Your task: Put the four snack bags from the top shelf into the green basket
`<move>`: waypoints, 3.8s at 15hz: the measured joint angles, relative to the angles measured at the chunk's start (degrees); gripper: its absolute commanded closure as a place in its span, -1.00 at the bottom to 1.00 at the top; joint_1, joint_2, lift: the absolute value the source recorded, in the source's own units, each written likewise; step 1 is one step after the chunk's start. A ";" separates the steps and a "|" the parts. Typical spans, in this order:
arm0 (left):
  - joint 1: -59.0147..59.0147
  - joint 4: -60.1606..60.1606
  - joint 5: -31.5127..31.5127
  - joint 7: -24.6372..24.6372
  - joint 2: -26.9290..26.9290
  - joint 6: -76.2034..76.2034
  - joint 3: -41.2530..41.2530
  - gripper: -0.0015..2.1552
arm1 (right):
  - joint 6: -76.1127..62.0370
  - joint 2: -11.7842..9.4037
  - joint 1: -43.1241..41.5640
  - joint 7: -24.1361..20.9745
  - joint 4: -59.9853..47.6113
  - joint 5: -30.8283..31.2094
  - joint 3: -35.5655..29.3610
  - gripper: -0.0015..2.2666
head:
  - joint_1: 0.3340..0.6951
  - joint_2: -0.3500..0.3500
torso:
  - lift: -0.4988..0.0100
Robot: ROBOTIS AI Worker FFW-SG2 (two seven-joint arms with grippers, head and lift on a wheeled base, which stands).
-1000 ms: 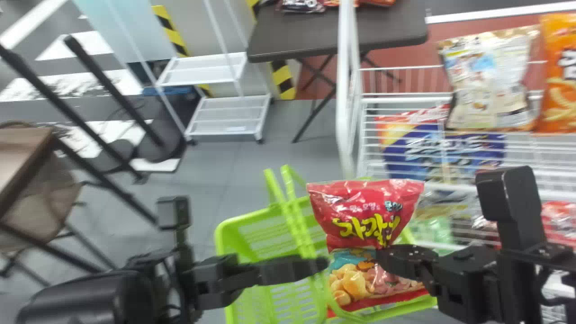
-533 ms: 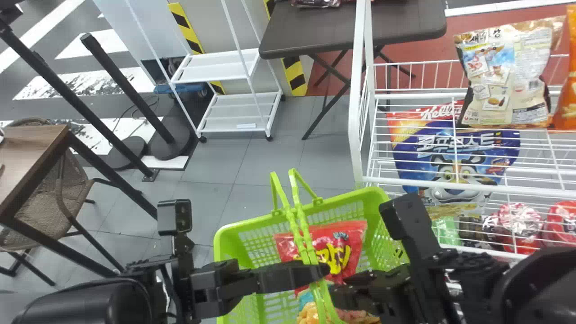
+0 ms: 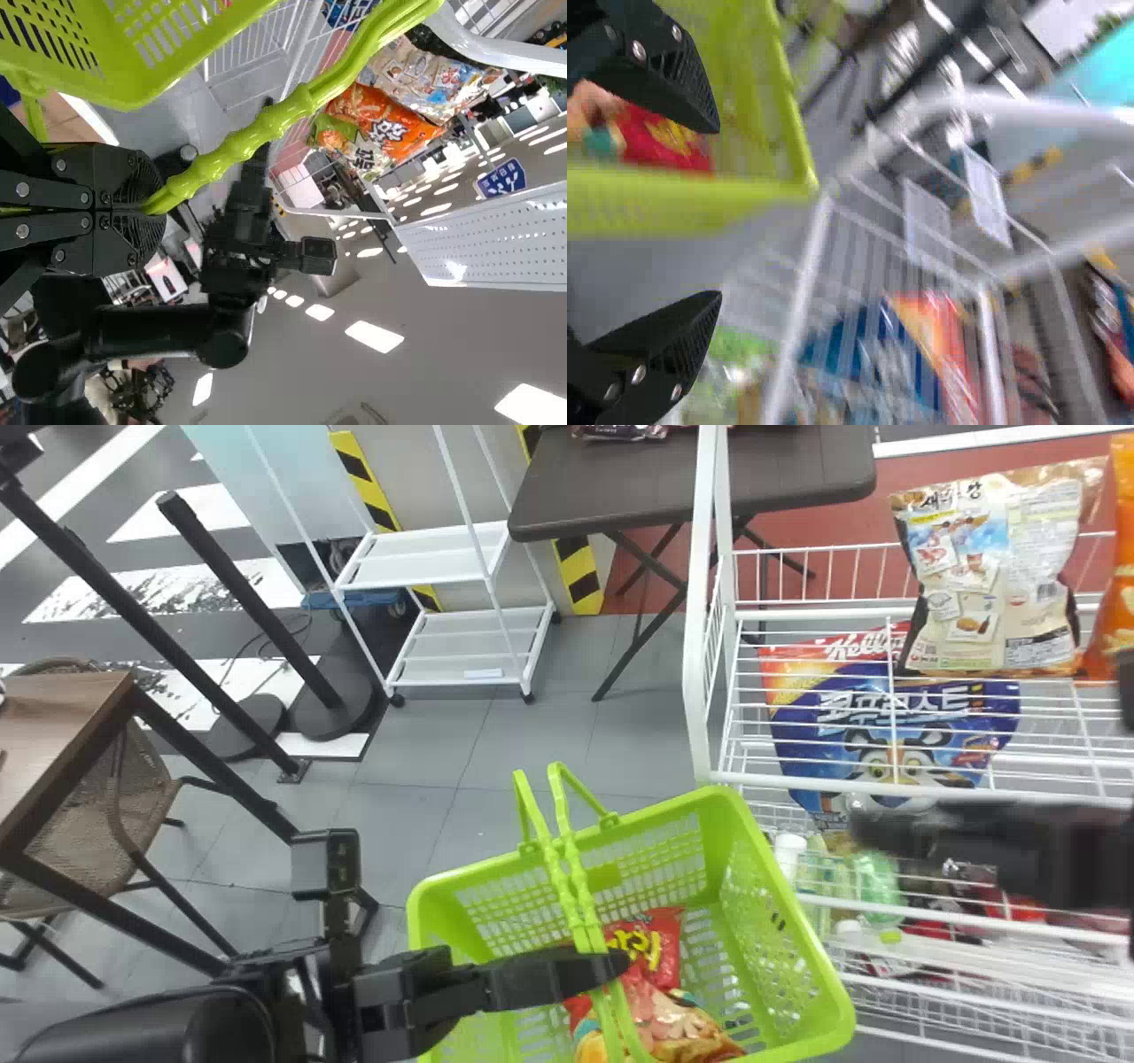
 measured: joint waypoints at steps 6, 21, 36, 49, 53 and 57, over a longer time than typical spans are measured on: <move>1.60 -0.06 1.12 0.00 0.05 -0.02 0.71 0.99 | -22.93 -0.34 -12.92 -0.11 22.27 12.09 -2.19 -0.93 | 1.00 -0.01 | 0.94; 3.53 0.05 2.62 0.00 -0.52 -1.50 3.77 0.99 | -38.70 0.54 -19.83 -0.01 38.52 17.14 3.93 0.99 | 1.00 0.14 | 0.94; 1.71 0.93 2.18 0.00 -0.44 -1.94 2.52 0.99 | 3.79 0.14 6.15 -0.76 -4.86 -15.92 2.53 0.99 | 1.00 1.00 | 0.94; 1.52 0.33 2.09 0.00 -0.33 -1.63 2.04 0.99 | 9.91 -1.82 -0.60 -2.86 -1.55 -8.29 7.61 -0.96 | 1.00 0.97 | 0.94; 1.52 0.60 2.09 0.00 -0.34 -1.71 2.14 0.99 | 1.44 -4.79 -5.04 -2.40 0.49 -1.49 -5.18 -0.96 | 1.00 0.27 | 0.94; 1.58 0.60 2.17 0.00 -0.43 -1.78 2.06 0.99 | -8.19 -6.11 -10.72 -1.78 10.94 5.81 -9.32 -0.96 | 1.00 -0.22 | 0.94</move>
